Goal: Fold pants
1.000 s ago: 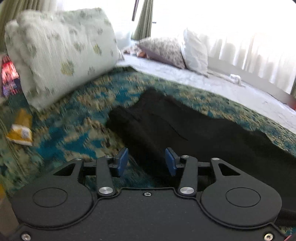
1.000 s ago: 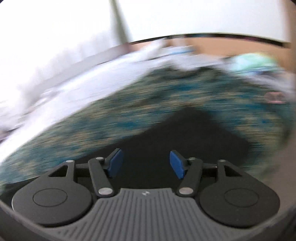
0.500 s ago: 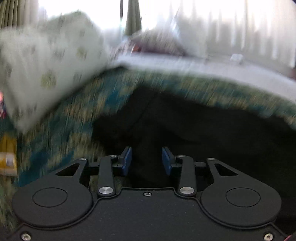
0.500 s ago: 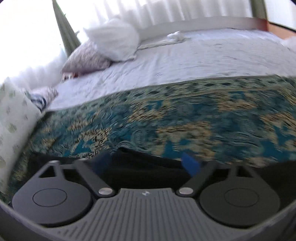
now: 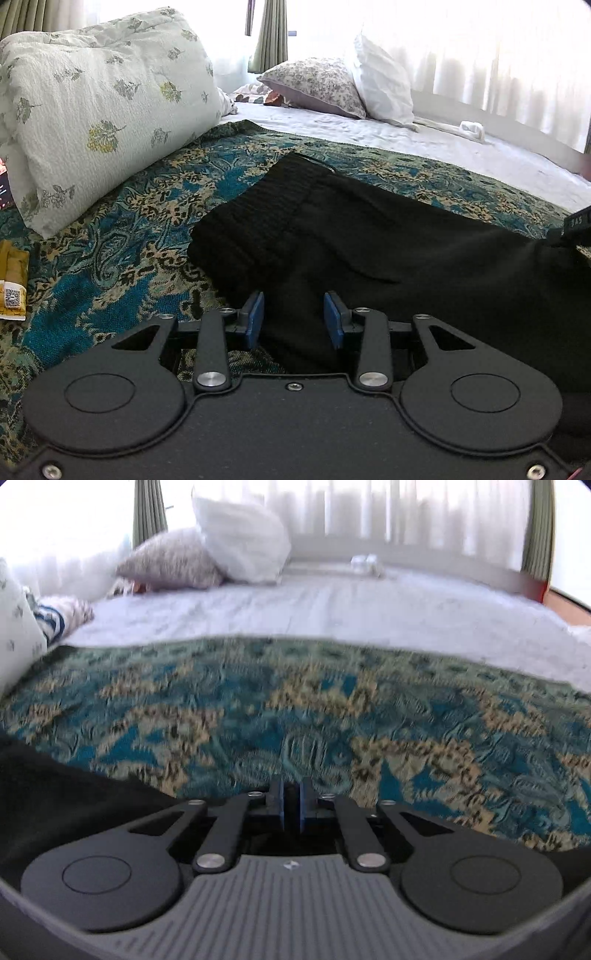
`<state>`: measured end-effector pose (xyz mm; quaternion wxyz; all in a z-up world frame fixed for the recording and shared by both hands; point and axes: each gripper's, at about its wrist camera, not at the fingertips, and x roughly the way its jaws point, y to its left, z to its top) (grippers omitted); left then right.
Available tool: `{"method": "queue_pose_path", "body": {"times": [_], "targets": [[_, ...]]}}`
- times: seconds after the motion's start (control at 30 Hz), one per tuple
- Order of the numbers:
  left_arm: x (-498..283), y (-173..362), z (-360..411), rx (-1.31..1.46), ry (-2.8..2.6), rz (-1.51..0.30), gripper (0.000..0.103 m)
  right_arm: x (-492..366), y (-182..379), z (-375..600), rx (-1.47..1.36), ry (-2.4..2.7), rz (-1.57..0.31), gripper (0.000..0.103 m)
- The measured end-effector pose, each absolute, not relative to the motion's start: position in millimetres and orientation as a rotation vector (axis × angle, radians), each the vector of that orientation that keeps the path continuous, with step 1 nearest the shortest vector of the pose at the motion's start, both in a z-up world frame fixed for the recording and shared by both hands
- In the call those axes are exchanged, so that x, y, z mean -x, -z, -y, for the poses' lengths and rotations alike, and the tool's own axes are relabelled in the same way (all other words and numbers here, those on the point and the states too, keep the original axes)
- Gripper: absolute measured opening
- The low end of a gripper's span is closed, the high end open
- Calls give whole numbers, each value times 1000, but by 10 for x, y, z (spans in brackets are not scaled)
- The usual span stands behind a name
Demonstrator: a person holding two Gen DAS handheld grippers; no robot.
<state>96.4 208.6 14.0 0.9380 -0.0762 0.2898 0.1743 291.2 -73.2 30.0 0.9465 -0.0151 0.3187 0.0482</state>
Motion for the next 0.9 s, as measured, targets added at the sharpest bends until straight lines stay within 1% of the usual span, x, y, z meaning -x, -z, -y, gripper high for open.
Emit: {"method": "queue_pose_path", "body": {"times": [0.1, 0.2, 0.27, 0.33, 0.4, 0.43, 0.47, 0.5, 0.53, 0.6, 0.67, 0.7, 0.9], "targets": [[-962, -137, -2071, 148, -358, -589, 36, -2905, -339, 793, 61, 5, -559, 2], [-960, -133, -2067, 150, -356, -586, 36, -3001, -329, 970, -24, 0, -601, 3], [-961, -132, -2066, 150, -356, -586, 36, -2940, -371, 1062, -80, -41, -597, 6], [-961, -128, -2063, 149, -356, -583, 36, -2828, -443, 1094, -103, -118, -591, 17], [-963, -131, -2061, 144, -357, -585, 36, -2718, -493, 1051, -107, -208, -601, 18], [-967, -127, -2060, 142, -358, -585, 36, -2660, -501, 1018, -108, -253, -615, 22], [-967, -128, -2055, 140, -359, -585, 36, -2580, -503, 978, -107, -295, -625, 27], [-965, -132, -2050, 139, -359, -585, 36, -2527, -486, 917, -98, -330, -634, 39], [-967, -131, -2051, 140, -359, -585, 36, -2464, -461, 852, -89, -363, -646, 42], [-970, -129, -2048, 139, -359, -587, 36, -2345, -393, 765, -73, -422, -684, 45], [-967, -131, -2044, 134, -360, -587, 36, -2238, -301, 713, -65, -443, -729, 45], [-972, -129, -2039, 128, -362, -588, 37, -2192, -246, 697, -55, -444, -756, 44], [-979, -128, -2020, 120, -364, -589, 37, -1776, -193, 782, 36, -436, -737, 45]]}}
